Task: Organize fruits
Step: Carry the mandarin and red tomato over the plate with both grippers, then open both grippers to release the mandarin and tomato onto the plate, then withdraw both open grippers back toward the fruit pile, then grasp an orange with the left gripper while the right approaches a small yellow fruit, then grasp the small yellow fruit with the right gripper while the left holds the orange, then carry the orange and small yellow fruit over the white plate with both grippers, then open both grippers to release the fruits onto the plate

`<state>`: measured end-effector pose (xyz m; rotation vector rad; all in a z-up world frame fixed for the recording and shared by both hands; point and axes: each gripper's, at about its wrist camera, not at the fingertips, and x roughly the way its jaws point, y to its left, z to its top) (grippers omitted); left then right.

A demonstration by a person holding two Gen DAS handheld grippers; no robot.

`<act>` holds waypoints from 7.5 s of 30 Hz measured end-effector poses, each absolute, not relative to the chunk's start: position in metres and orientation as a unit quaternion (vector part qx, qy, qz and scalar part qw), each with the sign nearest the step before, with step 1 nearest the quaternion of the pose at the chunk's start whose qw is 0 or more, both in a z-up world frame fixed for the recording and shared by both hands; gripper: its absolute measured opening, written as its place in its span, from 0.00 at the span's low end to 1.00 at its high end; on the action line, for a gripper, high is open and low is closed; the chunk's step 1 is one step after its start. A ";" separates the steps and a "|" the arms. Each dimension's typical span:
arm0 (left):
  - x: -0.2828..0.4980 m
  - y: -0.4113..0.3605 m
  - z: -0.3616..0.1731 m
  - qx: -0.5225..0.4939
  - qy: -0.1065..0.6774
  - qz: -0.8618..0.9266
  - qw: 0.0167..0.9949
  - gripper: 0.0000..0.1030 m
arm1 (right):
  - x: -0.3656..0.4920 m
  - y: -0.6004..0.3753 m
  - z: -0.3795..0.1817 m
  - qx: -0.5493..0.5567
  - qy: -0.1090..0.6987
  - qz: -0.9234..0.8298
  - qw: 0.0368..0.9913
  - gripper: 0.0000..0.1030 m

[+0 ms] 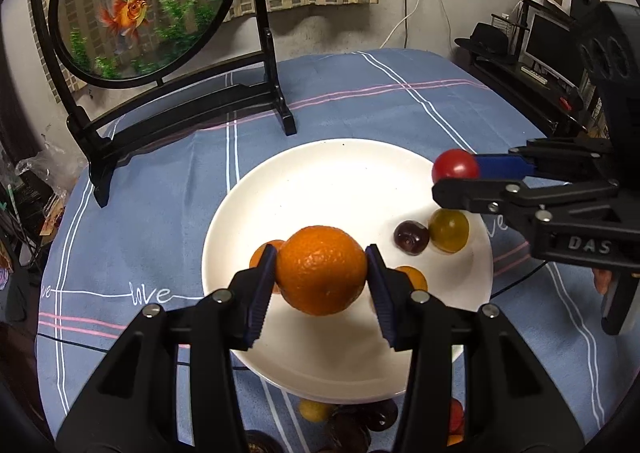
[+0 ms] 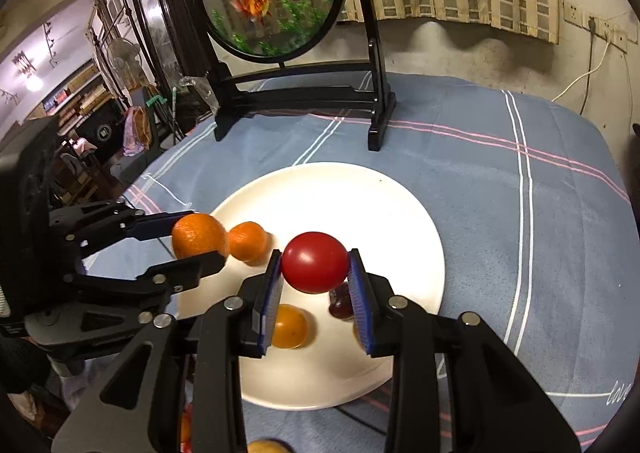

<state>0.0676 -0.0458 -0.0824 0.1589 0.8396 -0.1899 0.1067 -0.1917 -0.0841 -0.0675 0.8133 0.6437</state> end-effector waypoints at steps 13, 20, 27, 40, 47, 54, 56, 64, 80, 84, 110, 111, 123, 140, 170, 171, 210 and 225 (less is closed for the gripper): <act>0.069 -0.049 -0.098 0.097 0.396 -0.086 0.909 0.44 | 0.133 -0.163 -0.108 -0.054 0.406 0.307 0.859 0.32; 0.068 -0.047 -0.103 0.101 0.396 -0.079 0.909 0.52 | 0.140 -0.152 -0.114 -0.043 0.433 0.298 0.850 0.66; 0.044 -0.041 -0.085 0.100 0.362 -0.052 0.925 0.57 | 0.107 -0.175 -0.077 -0.020 0.384 0.284 0.878 0.66; -0.137 0.000 -0.047 0.056 0.333 -0.020 0.941 0.70 | -0.122 -0.240 -0.053 -0.043 0.312 0.287 0.904 0.66; -0.173 -0.001 -0.068 0.081 0.352 -0.033 0.932 0.71 | -0.171 -0.224 -0.115 -0.142 0.339 0.276 0.888 0.63; -0.170 0.014 -0.092 0.085 0.375 -0.038 0.922 0.71 | -0.157 -0.203 -0.145 -0.147 0.376 0.302 0.864 0.56; -0.163 0.022 -0.099 0.086 0.387 -0.030 0.917 0.71 | -0.148 -0.193 -0.151 -0.143 0.393 0.308 0.854 0.45; -0.153 0.027 -0.117 0.093 0.407 -0.049 0.907 0.71 | -0.119 -0.182 -0.173 -0.126 0.427 0.295 0.845 0.37; -0.106 -0.006 -0.153 0.101 0.441 -0.078 0.888 0.39 | -0.116 -0.186 -0.167 -0.124 0.414 0.308 0.847 0.19; -0.114 -0.013 -0.154 0.131 0.429 -0.081 0.890 0.39 | -0.116 -0.190 -0.167 -0.112 0.416 0.307 0.848 0.19; -0.094 -0.004 -0.029 0.074 0.327 -0.055 0.941 0.39 | -0.104 -0.208 -0.040 -0.084 0.278 0.292 0.911 0.18; -0.086 -0.005 -0.026 0.075 0.325 -0.053 0.941 0.39 | -0.099 -0.208 -0.036 -0.086 0.273 0.290 0.913 0.18; -0.026 0.000 -0.033 0.053 0.333 -0.057 0.940 0.39 | -0.043 -0.188 -0.035 -0.113 0.271 0.312 0.903 0.18; -0.088 0.015 -0.054 0.047 0.343 -0.083 0.935 0.39 | -0.123 -0.189 -0.166 -0.140 0.445 0.329 0.821 0.19; -0.091 0.002 -0.046 0.045 0.336 -0.099 0.936 0.39 | -0.093 -0.201 -0.085 -0.104 0.332 0.309 0.885 0.28; -0.087 0.001 -0.044 0.046 0.334 -0.100 0.936 0.39 | -0.088 -0.202 -0.078 -0.103 0.324 0.307 0.889 0.28; -0.057 -0.017 -0.025 0.056 0.326 -0.048 0.942 0.68 | -0.059 -0.265 0.022 0.098 0.154 0.279 0.943 0.99; -0.160 -0.019 -0.007 0.087 0.264 -0.051 0.959 0.80 | -0.170 -0.313 0.010 0.127 0.137 0.345 0.920 0.99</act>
